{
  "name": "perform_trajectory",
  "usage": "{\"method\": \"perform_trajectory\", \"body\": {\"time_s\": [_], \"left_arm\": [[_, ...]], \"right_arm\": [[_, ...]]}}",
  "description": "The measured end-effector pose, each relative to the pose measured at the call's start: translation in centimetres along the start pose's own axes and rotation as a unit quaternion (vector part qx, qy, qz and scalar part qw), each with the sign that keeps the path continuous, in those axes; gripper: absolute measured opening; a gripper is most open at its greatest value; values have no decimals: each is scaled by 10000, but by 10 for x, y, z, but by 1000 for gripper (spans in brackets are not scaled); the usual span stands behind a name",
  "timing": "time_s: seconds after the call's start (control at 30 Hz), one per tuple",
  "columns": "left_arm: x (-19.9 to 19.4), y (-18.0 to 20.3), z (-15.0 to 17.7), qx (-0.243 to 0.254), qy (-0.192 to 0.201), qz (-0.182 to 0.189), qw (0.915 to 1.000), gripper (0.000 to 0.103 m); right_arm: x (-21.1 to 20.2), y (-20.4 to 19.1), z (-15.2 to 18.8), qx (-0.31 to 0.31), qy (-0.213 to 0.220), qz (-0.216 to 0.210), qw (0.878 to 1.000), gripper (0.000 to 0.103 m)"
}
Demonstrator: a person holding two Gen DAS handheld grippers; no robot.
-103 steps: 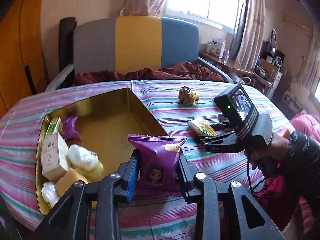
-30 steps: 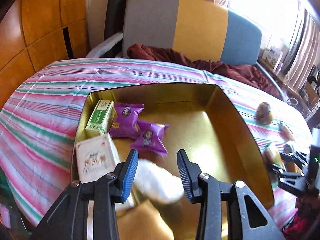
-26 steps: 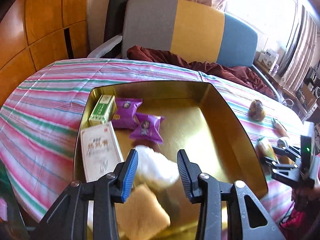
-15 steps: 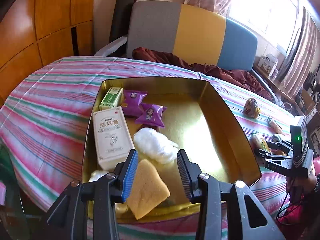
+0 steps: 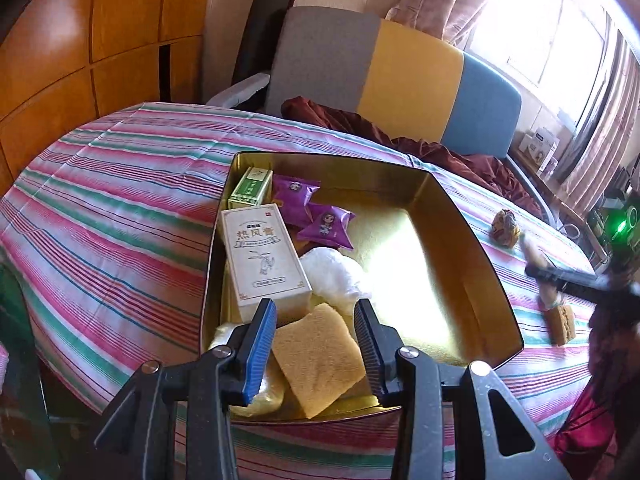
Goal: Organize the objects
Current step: 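Carry the WEIDAN cracker packet into the tray and open the right tool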
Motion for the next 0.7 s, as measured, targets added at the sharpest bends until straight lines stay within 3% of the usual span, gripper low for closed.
{"method": "perform_trajectory", "body": {"time_s": [0.1, 0.23, 0.4, 0.63, 0.7], "left_arm": [[-1, -1, -1, -42, 40, 46, 10000, 41], [-4, -4, -3, -18, 126, 49, 9999, 41], [-2, -14, -3, -148, 73, 82, 9998, 41], [4, -24, -2, -303, -15, 104, 9995, 41], [5, -26, -1, -327, -20, 73, 9994, 40]], "right_arm": [[-16, -38, -30, -139, 234, -356, 9990, 47], [-8, -95, -64, -250, 198, -800, 9963, 47], [43, -145, -88, -338, -243, -903, 9950, 47], [113, -172, -106, -173, -711, -541, 9958, 47], [121, -176, -112, 15, -700, -633, 9955, 48]]}}
Point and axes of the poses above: each gripper's, at about its wrist camera, not at the fingertips, and x roughly the way its jaws point, y to its right, z to its underside, the point moved 7 cm from there along x, roughly the way its jaws point, and after that the axes turned 6 degrees about -x, right-handed, at the moved point
